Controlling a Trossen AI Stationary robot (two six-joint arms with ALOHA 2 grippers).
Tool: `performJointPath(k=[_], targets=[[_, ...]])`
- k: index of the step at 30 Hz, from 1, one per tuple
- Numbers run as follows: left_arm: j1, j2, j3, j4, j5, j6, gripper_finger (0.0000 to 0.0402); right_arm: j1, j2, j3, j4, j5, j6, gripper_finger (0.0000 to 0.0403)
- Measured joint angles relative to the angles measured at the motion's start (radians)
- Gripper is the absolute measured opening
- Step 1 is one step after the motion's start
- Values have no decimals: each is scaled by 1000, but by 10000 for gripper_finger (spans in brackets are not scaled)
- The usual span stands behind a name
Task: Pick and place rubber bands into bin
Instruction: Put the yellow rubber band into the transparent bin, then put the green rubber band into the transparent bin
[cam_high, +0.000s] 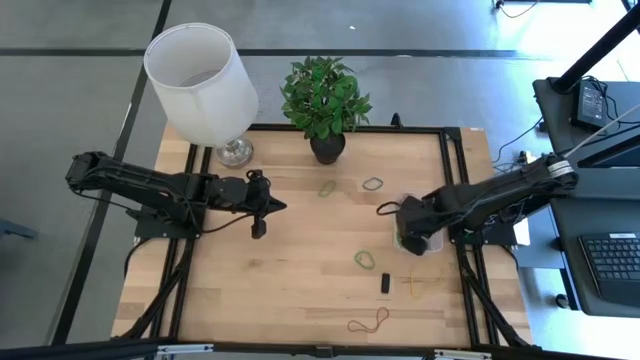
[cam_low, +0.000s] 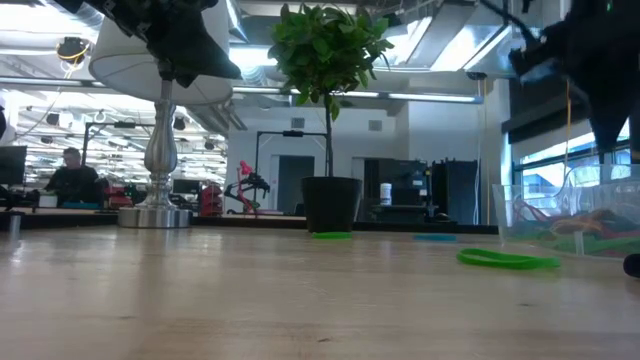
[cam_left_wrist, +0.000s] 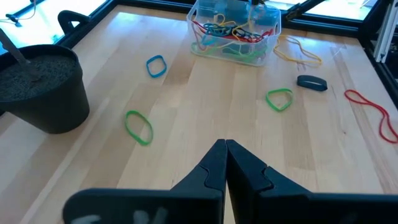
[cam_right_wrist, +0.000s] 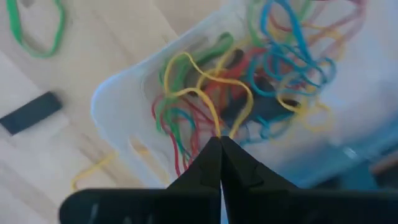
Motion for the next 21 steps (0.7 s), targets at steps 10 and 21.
performJointPath(k=[10,21], targets=[[0,0,0,0,0,0,4,0,0,-266,289,-55,149,0],[0,0,0,0,0,0,5,66,-4,-286,291,-57,256,89]])
